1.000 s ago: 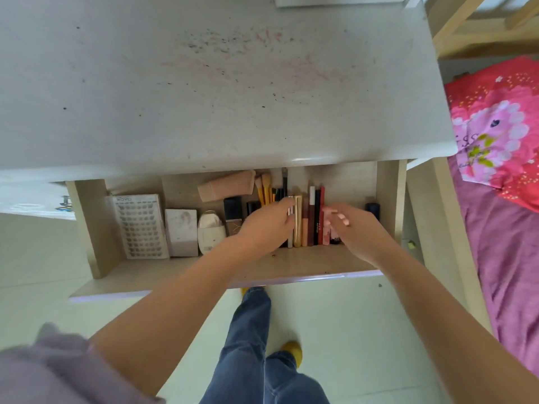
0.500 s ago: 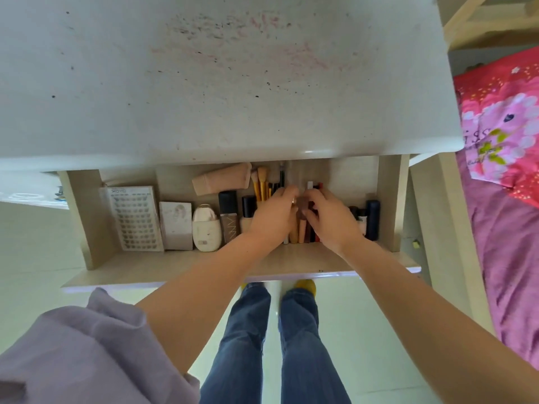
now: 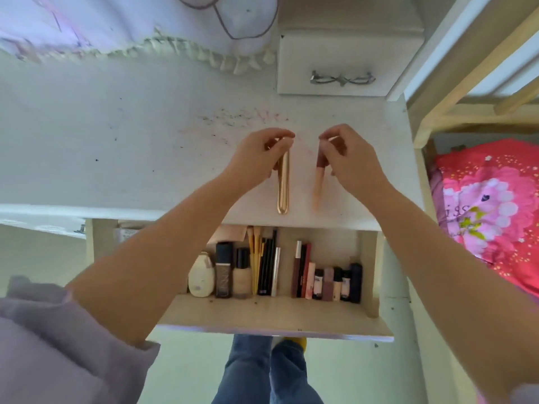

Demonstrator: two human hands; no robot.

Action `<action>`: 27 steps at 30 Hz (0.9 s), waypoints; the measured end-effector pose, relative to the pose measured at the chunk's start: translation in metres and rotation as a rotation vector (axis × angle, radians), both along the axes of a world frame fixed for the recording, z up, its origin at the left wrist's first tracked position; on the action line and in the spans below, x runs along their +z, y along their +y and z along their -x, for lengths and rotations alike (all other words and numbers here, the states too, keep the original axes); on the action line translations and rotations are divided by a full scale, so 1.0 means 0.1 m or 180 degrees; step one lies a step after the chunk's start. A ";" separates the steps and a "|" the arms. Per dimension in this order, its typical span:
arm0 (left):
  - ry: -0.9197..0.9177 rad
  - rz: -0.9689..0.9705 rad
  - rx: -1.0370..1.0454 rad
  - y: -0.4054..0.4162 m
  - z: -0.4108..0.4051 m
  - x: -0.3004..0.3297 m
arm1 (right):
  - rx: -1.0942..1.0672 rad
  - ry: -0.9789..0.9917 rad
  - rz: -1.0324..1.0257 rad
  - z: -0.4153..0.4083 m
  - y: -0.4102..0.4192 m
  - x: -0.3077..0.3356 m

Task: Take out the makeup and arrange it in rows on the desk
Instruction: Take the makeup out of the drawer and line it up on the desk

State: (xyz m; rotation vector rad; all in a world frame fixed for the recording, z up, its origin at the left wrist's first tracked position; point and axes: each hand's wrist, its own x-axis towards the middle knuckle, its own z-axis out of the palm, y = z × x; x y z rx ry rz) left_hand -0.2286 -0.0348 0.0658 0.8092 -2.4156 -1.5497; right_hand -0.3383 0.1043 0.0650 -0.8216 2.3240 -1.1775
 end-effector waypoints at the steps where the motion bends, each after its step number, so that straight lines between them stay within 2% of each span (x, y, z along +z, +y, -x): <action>1: -0.0034 0.0026 0.0045 -0.09 0.16 -0.05 | -0.0041 -0.0001 -0.0025 0.10 -0.17 -0.04; 6: -0.0312 0.0544 0.0147 -0.38 0.70 -0.32 | -0.0016 0.0155 -0.0259 0.38 -0.73 -0.27; 10: -0.0316 0.0701 0.0310 -0.45 0.77 -0.43 | 0.0023 0.0523 -0.0434 0.41 -0.81 -0.34; 13: -0.0331 0.0844 0.0284 -0.39 0.69 -0.41 | -0.0002 0.0398 -0.0397 0.34 -0.70 -0.30; 15: -0.0156 0.0708 0.0329 -0.28 0.49 -0.33 | -0.0093 0.0406 -0.0223 0.20 -0.50 -0.21; 18: 0.0237 0.0927 0.0166 0.11 -0.16 -0.25 | 0.0138 0.0192 0.0052 -0.29 0.05 -0.18; 20: 0.0265 0.1077 -0.0344 0.51 -0.71 -0.33 | 0.0590 -0.0163 -0.0408 -0.72 0.46 -0.35; 23: -0.0300 0.1356 -0.1071 0.99 -1.24 -0.81 | 0.0984 -0.0225 -0.1427 -1.10 0.88 -0.88; 25: -0.0935 0.1358 -0.1119 1.10 -1.27 -1.12 | 0.1034 -0.0100 -0.1860 -1.11 0.94 -1.15; 27: -0.1555 0.1572 -0.1073 1.12 -1.19 -1.32 | 0.1048 0.0153 -0.2019 -1.07 0.89 -1.33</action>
